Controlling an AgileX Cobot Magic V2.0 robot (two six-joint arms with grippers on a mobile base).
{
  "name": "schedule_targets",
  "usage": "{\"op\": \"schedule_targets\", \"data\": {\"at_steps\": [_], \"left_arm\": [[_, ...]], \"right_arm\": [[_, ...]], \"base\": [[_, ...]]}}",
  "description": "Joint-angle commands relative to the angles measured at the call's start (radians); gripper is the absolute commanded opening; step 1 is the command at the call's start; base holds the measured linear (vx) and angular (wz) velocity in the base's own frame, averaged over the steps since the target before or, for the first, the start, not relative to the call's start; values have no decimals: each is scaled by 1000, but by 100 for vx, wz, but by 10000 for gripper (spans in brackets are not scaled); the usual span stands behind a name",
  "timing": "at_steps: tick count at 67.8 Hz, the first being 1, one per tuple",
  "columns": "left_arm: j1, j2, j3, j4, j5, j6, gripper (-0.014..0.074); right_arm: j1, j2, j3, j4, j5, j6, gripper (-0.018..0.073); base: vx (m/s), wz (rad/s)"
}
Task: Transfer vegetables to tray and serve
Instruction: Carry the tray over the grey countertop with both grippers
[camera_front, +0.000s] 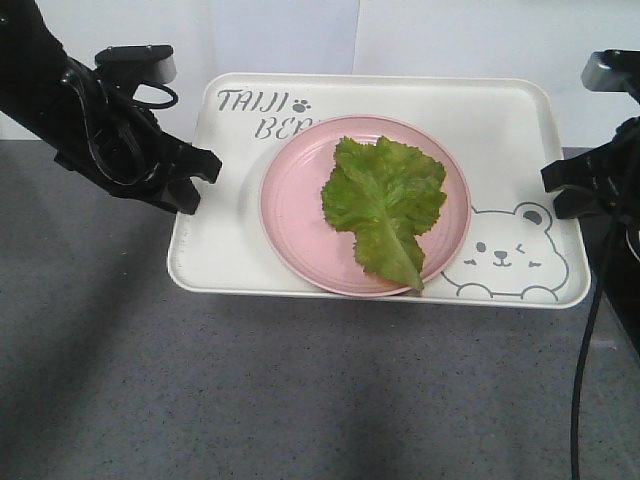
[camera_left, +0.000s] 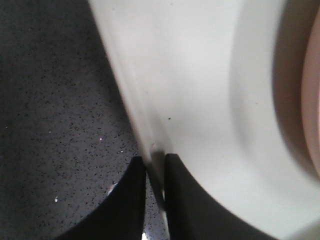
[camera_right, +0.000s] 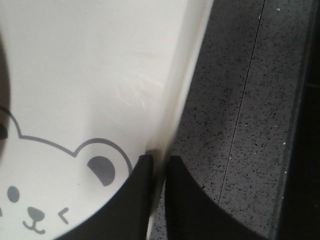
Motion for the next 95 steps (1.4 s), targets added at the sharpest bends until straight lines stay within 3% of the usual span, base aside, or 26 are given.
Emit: {"op": "schedule_targets", "data": {"at_steps": [1,95], "left_arm": [[-39,-49,-33,-234,-81,26,-6],[-39,-49,-33,-234,-81,26,-6]], "right_arm": [[31,-41,-28,206,14,-49,-6],[31,-41,-28,206,14,-49,-6]], "base": [[2,1],[0,0]]}}
